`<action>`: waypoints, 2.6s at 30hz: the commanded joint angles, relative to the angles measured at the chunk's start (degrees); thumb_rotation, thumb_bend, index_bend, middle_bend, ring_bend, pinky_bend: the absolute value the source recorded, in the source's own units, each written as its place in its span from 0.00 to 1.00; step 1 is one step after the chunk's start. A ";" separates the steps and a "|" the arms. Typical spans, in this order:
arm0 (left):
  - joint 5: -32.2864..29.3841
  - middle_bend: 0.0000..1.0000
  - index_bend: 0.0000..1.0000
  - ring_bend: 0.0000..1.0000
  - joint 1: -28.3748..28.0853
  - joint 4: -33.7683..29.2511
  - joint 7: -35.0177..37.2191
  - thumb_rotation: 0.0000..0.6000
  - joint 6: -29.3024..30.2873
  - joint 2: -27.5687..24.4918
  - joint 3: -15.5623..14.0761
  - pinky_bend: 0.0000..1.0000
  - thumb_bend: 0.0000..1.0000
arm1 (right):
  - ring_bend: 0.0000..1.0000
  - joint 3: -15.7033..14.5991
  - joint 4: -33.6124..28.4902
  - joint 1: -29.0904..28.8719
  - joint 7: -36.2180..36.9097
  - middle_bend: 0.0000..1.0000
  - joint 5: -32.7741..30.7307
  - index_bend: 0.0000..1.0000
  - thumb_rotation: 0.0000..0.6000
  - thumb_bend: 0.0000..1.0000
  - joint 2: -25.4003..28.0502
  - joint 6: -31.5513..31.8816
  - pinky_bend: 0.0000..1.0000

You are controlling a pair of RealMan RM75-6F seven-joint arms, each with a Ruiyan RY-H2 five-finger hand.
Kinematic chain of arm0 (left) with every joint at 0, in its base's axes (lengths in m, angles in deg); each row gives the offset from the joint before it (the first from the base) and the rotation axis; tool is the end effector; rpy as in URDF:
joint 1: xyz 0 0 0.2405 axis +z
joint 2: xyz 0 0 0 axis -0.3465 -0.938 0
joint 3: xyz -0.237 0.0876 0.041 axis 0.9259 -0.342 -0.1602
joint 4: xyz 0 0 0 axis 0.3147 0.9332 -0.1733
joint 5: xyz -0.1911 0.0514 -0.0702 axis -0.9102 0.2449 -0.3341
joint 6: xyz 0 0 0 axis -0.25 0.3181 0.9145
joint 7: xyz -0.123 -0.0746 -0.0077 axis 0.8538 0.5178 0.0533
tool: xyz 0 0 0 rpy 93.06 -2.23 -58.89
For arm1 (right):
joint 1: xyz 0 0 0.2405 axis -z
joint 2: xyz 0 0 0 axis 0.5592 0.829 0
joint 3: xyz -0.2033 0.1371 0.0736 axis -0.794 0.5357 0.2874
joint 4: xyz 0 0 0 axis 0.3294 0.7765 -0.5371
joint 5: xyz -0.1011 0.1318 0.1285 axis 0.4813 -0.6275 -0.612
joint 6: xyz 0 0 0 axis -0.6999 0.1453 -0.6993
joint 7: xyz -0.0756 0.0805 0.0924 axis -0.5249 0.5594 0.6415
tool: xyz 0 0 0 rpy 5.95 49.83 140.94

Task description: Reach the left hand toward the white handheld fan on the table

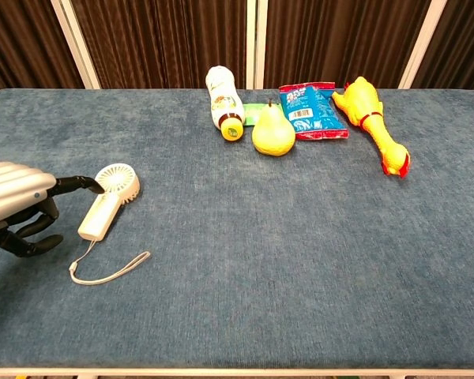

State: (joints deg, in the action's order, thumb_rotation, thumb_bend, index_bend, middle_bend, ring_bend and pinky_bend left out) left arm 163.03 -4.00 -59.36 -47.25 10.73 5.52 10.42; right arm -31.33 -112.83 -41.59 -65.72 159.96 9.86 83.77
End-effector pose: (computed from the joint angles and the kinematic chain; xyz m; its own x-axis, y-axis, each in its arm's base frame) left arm -0.2324 0.2379 -0.0232 0.5747 0.3455 0.7418 0.8097 -0.3718 -0.4541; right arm -0.3335 -0.1978 0.1623 0.4214 -0.0817 0.9032 -0.9066 -0.0156 0.4216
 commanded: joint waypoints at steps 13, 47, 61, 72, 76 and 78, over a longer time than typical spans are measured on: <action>-0.82 0.82 0.15 0.85 -0.55 0.23 -0.38 1.00 0.39 0.21 -0.61 0.85 0.41 | 0.00 -0.06 0.02 -0.08 -0.20 0.00 -0.42 0.00 1.00 0.33 -0.10 -0.60 0.00; -1.42 0.82 0.16 0.85 -1.21 -2.15 -1.40 1.00 2.85 -0.79 -0.97 0.85 0.41 | 0.00 0.01 -0.01 -0.08 0.07 0.00 -0.69 0.00 1.00 0.33 0.04 -0.85 0.00; 3.49 0.74 0.16 0.77 2.92 -2.59 3.01 1.00 14.20 -4.98 0.44 0.79 0.38 | 0.00 0.00 -0.41 -0.08 0.17 0.00 -0.46 0.00 1.00 0.33 0.07 -0.71 0.00; 4.84 0.10 0.16 0.03 9.71 7.25 15.30 1.00 22.40 -5.80 -0.01 0.20 0.08 | 0.00 -0.12 0.22 0.26 0.64 0.00 1.39 0.00 1.00 0.33 -0.22 1.36 0.00; 5.93 0.07 0.16 0.02 11.65 8.97 18.64 1.00 24.77 -6.07 -0.39 0.16 0.00 | 0.00 -0.20 0.09 0.53 0.64 0.00 1.65 0.00 1.00 0.33 0.12 1.93 0.00; 6.23 0.07 0.16 0.02 12.47 9.77 19.65 1.00 25.99 -6.14 -0.21 0.15 0.00 | 0.00 -0.25 -0.12 0.62 0.57 0.00 1.50 0.00 1.00 0.33 0.16 1.87 0.00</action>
State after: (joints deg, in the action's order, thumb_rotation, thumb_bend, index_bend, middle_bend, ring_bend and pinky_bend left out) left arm 168.84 7.62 -50.40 -28.53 35.75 -0.44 10.22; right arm -31.57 -112.92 -40.99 -65.15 161.49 10.01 85.66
